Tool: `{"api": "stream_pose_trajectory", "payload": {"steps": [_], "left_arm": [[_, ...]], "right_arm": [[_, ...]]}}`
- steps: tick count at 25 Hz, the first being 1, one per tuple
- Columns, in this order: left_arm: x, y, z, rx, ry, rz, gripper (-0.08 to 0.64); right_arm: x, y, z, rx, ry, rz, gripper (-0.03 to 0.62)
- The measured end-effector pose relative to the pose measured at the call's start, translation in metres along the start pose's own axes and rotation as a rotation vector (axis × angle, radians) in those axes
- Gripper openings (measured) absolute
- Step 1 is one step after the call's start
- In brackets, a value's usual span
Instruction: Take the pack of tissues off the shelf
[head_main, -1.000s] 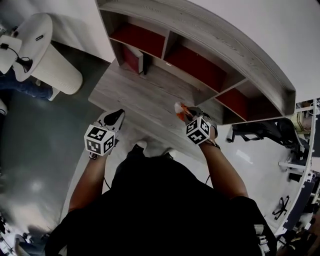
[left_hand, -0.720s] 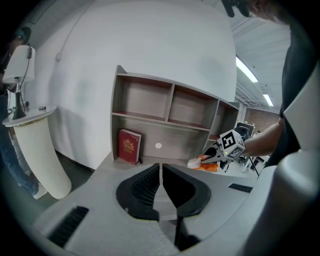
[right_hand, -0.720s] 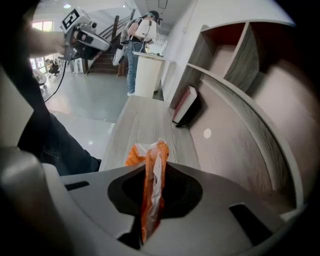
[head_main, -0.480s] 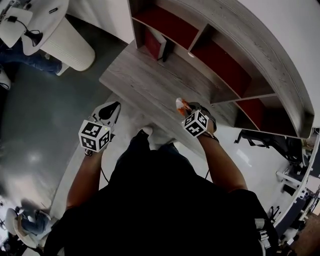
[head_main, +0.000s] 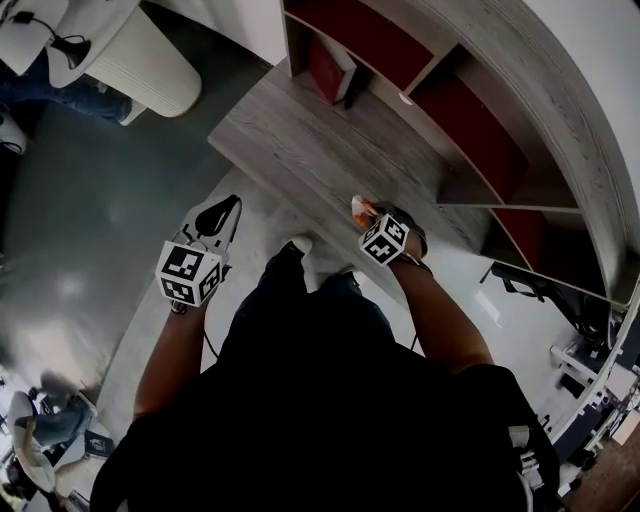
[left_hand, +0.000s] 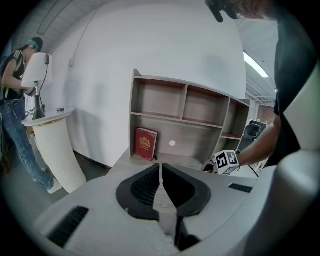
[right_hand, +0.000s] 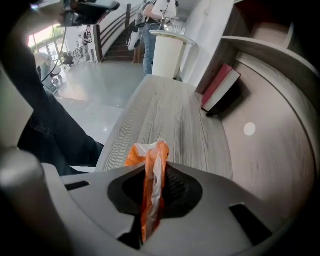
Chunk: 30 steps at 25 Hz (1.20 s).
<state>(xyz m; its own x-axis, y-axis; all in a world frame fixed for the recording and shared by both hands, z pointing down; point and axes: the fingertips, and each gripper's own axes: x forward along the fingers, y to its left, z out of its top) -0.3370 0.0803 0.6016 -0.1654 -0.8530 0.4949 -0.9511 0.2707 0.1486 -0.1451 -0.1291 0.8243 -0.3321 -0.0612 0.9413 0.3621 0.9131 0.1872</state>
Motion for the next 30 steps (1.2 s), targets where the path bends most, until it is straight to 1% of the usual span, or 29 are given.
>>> {"api": "stream_pose_trajectory", "payload": {"steps": [8, 12, 16, 21, 30], "left_arm": [[-0.008, 0.019, -0.016, -0.031, 0.026, 0.034, 0.032], [-0.009, 0.02, -0.016, -0.03, 0.029, 0.031, 0.032], [-0.008, 0.02, -0.017, -0.036, 0.026, 0.011, 0.032], [-0.005, 0.013, -0.016, -0.027, 0.025, -0.006, 0.032], [-0.006, 0.009, -0.017, -0.022, 0.025, -0.022, 0.032]], "right_arm": [[0.021, 0.003, -0.008, -0.035, 0.039, -0.001, 0.028], [0.024, 0.008, -0.006, -0.037, 0.039, 0.01, 0.028], [0.023, 0.005, -0.006, -0.02, 0.033, 0.006, 0.034], [0.018, 0.004, -0.008, 0.0, 0.032, -0.01, 0.062], [0.007, 0.02, -0.014, 0.029, 0.035, 0.016, 0.141]]}}
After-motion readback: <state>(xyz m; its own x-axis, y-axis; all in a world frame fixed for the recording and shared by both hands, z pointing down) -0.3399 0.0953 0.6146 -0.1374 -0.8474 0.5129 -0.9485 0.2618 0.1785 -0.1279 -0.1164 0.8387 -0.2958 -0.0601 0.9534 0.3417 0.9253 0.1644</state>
